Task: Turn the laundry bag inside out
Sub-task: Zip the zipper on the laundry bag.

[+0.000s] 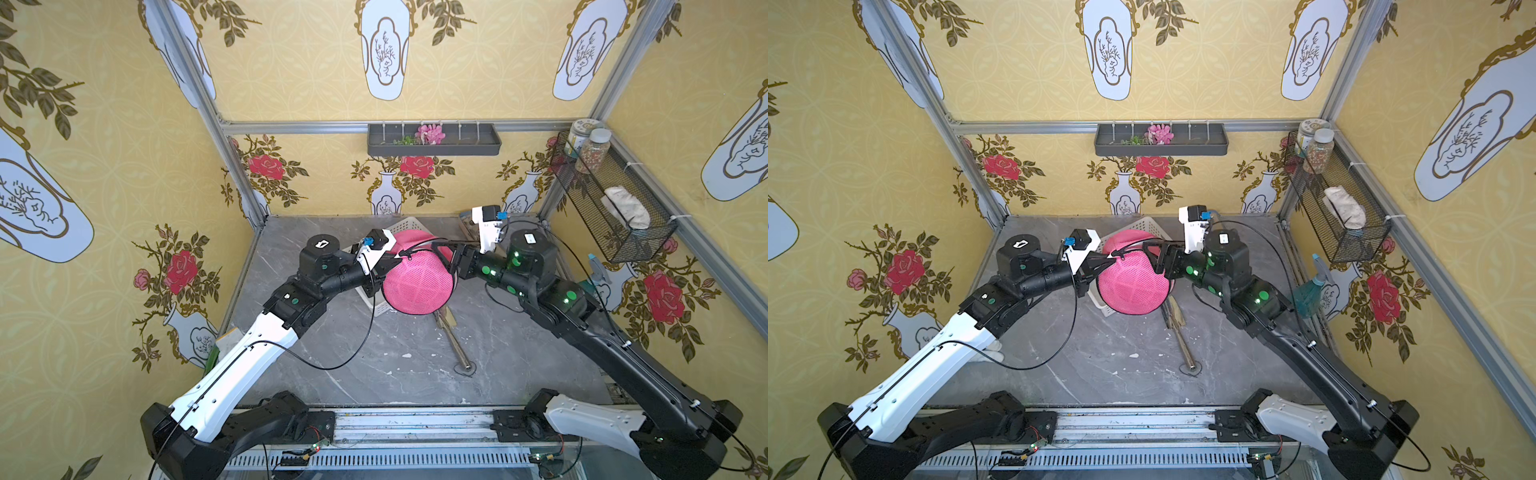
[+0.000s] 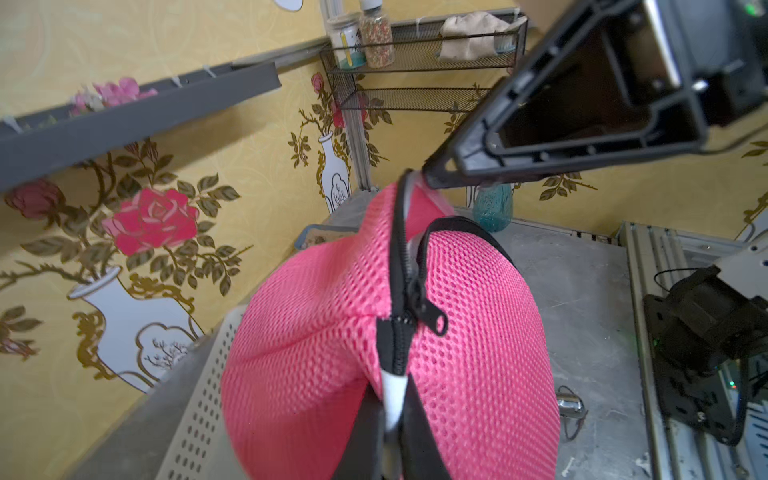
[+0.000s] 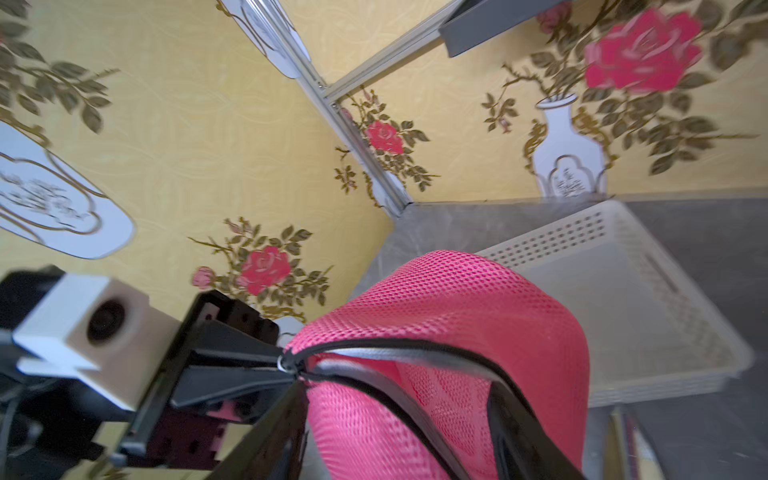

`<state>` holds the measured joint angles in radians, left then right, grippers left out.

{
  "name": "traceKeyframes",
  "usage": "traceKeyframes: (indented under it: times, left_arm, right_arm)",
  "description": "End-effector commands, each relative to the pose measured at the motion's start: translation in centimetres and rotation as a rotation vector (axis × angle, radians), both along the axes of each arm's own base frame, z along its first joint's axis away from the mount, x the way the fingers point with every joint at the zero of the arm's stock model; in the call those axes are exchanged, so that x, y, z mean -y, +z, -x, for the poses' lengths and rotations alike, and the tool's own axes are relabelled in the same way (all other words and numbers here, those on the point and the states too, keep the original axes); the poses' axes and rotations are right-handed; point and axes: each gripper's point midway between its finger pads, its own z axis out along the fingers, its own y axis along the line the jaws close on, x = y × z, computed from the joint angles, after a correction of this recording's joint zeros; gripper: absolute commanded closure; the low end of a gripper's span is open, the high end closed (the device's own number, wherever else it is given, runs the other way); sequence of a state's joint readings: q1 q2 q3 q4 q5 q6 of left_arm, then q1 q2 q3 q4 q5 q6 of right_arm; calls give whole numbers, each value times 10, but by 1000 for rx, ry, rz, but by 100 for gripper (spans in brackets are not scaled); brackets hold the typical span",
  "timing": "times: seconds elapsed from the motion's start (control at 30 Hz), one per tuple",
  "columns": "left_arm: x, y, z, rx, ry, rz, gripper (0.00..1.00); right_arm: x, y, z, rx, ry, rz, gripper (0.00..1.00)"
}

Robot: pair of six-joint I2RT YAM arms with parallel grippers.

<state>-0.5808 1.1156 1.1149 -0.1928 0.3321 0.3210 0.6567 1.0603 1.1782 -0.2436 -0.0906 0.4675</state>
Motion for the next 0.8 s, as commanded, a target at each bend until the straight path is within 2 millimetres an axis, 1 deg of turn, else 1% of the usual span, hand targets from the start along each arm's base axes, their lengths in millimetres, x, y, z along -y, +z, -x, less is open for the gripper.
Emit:
traceKeyframes:
  times: [0.0, 0.07, 0.13, 0.17, 0.23, 0.3, 0.4, 0.57, 0.77]
  left_arm:
    - [-3, -12, -6, -182, 80, 61, 100]
    - [-2, -15, -7, -219, 91, 66, 100]
    - [-2, -17, -8, -244, 94, 62, 100]
    - [-1, -18, -7, -256, 93, 58, 100]
    - [-1, -18, -7, -275, 94, 54, 100]
    - [1, -17, -6, -286, 85, 51, 100]
    - [0, -16, -4, -290, 82, 45, 100]
    - [-1, -12, 2, -291, 68, 26, 100]
    - [-1, -14, 12, -308, 36, -40, 100]
  right_arm:
    - [9, -11, 3, 247, -44, 273, 37]
    - [-19, -17, 29, 403, 76, 404, 38]
    - [-40, -24, 48, 527, 138, 519, 39]
    - [-49, -27, 54, 583, 157, 571, 39]
    - [-63, -28, 60, 666, 164, 638, 42]
    - [-73, -28, 61, 713, 162, 676, 46]
    - [-79, -22, 55, 740, 128, 665, 50]
    - [-77, -16, 44, 755, 76, 665, 51]
    - [-88, -17, 34, 750, 114, 674, 53]
